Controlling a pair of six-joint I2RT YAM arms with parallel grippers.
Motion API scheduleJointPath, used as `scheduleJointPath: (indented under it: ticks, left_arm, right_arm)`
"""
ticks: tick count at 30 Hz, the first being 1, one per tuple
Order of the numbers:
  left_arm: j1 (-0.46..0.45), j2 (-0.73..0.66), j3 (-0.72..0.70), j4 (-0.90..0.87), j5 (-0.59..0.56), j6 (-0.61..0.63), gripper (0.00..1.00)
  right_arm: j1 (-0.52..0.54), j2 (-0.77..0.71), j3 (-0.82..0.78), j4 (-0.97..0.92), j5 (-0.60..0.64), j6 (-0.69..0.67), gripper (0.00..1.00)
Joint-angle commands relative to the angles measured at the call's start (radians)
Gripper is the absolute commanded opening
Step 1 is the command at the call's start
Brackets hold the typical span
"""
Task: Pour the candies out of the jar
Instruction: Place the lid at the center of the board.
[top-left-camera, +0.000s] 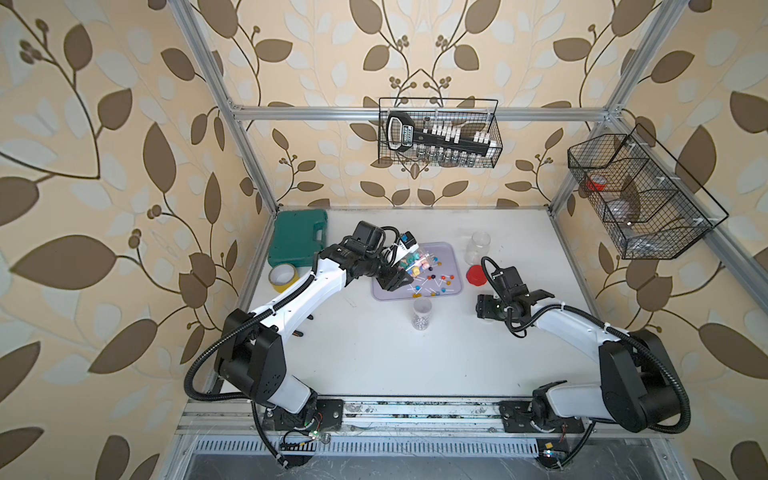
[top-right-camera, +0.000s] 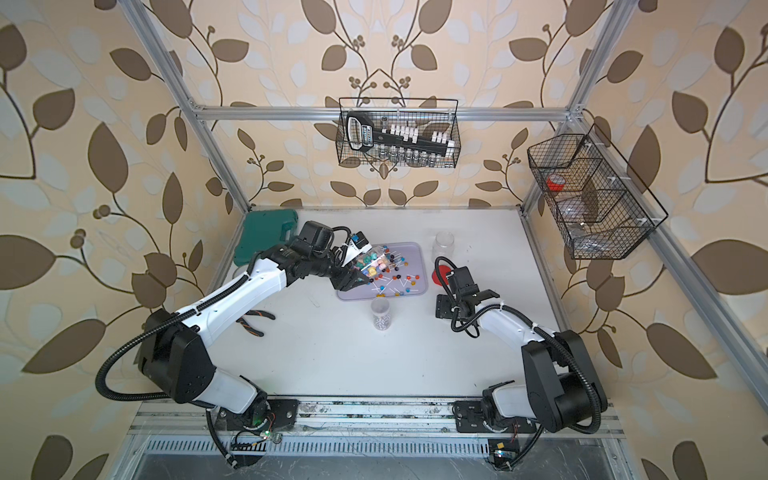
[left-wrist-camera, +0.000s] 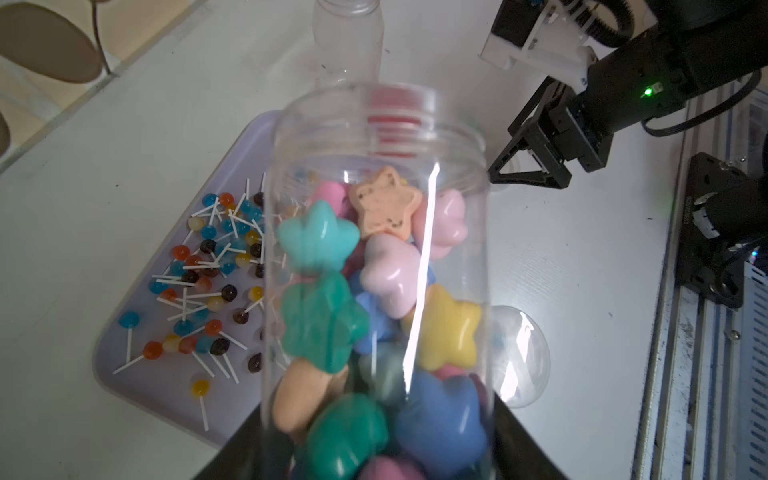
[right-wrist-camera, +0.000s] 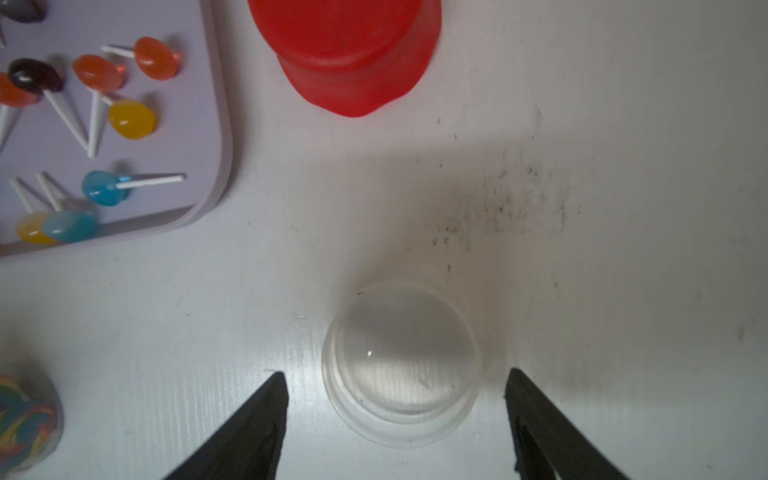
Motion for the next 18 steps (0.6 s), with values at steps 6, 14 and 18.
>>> scheduleJointPath:
  ticks: [6,14,18]
  left_arm:
    - [0.004,0.067,0.060,0.013,-0.003,0.030,0.56]
    - [0.004,0.218,0.180,-0.111,-0.069,0.055,0.55]
    - [0.003,0.266,0.237,-0.170,-0.115,0.057,0.55]
  right_arm:
    - [0.000,0.012,0.018,0.025,0.011,-0.014,0.85]
    - [-0.007,-0.058,0.029,0.033,-0.041,-0.015,0.89]
    - [-0.031,-0.082,0.024,0.040,-0.075,-0.025,0.89]
